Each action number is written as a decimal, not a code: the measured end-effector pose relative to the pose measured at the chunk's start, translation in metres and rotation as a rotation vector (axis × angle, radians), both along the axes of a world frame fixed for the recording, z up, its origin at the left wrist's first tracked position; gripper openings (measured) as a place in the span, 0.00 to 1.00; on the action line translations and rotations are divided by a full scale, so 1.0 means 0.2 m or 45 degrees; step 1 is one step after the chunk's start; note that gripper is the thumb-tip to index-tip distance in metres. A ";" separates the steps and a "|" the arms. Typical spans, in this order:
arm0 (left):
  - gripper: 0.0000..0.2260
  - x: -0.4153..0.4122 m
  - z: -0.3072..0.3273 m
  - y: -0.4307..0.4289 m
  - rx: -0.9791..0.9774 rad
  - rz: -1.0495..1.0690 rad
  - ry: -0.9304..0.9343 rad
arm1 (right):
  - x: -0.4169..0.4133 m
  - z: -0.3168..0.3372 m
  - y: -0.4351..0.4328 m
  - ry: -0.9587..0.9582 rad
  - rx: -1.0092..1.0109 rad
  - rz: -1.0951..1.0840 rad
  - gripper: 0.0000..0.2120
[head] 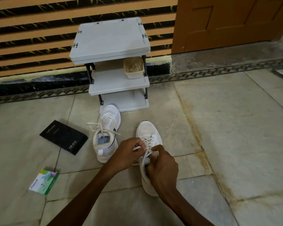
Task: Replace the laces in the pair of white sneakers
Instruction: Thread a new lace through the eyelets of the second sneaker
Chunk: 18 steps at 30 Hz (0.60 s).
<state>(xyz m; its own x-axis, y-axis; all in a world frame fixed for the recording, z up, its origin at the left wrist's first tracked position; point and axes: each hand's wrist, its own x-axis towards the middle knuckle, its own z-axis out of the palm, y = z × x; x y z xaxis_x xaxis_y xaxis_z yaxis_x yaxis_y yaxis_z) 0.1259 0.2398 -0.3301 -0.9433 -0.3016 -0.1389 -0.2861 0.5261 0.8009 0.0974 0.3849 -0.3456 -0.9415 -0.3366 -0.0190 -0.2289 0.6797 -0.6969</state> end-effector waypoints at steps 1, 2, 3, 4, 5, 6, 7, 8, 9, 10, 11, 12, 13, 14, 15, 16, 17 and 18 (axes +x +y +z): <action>0.03 0.00 0.00 0.01 0.034 0.027 -0.010 | 0.00 0.00 0.00 0.023 -0.040 0.012 0.09; 0.04 0.01 0.00 0.02 0.114 0.076 -0.024 | 0.00 0.01 0.01 0.044 -0.075 0.023 0.08; 0.05 0.01 -0.01 0.03 0.241 0.142 -0.033 | 0.00 0.01 0.01 0.048 -0.094 0.031 0.09; 0.06 0.01 -0.01 0.04 0.389 0.209 -0.036 | 0.00 0.02 0.01 0.036 -0.093 0.048 0.09; 0.06 0.02 -0.01 0.05 0.505 0.260 -0.043 | -0.01 0.01 0.02 0.017 -0.066 0.077 0.08; 0.07 0.02 -0.01 0.06 0.566 0.291 -0.046 | -0.02 0.00 0.02 -0.003 -0.032 0.116 0.07; 0.07 0.02 -0.02 0.06 0.564 0.308 -0.052 | -0.04 0.00 0.03 -0.026 -0.017 0.153 0.05; 0.06 0.02 -0.03 0.07 0.536 0.319 -0.056 | -0.06 0.00 0.05 -0.052 -0.041 0.181 0.05; 0.06 0.02 -0.04 0.07 0.487 0.322 -0.060 | -0.10 0.00 0.06 -0.088 -0.086 0.207 0.05; 0.05 0.02 -0.04 0.07 0.450 0.318 -0.058 | -0.14 0.01 0.07 -0.126 -0.120 0.241 0.06; 0.03 0.02 -0.05 0.07 0.422 0.298 -0.061 | -0.18 0.02 0.07 -0.155 -0.127 0.291 0.06; 0.02 0.02 -0.06 0.07 0.391 0.270 -0.066 | -0.23 0.03 0.07 -0.172 -0.102 0.354 0.05; 0.05 0.03 -0.06 0.07 0.334 0.251 -0.076 | -0.27 0.04 0.06 -0.180 -0.063 0.419 0.05; 0.08 0.03 -0.07 0.07 0.268 0.244 -0.092 | -0.31 0.05 0.05 -0.179 -0.026 0.481 0.06; 0.10 0.04 -0.07 0.06 0.208 0.249 -0.103 | -0.34 0.05 0.05 -0.171 0.008 0.534 0.06; 0.11 0.04 -0.07 0.06 0.169 0.253 -0.108 | -0.36 0.05 0.04 -0.153 0.041 0.579 0.07; 0.12 0.05 -0.07 0.06 0.153 0.256 -0.112 | -0.38 0.04 0.03 -0.131 0.077 0.625 0.07; 0.12 0.05 -0.07 0.06 0.154 0.258 -0.111 | -0.39 0.03 0.03 -0.106 0.125 0.673 0.06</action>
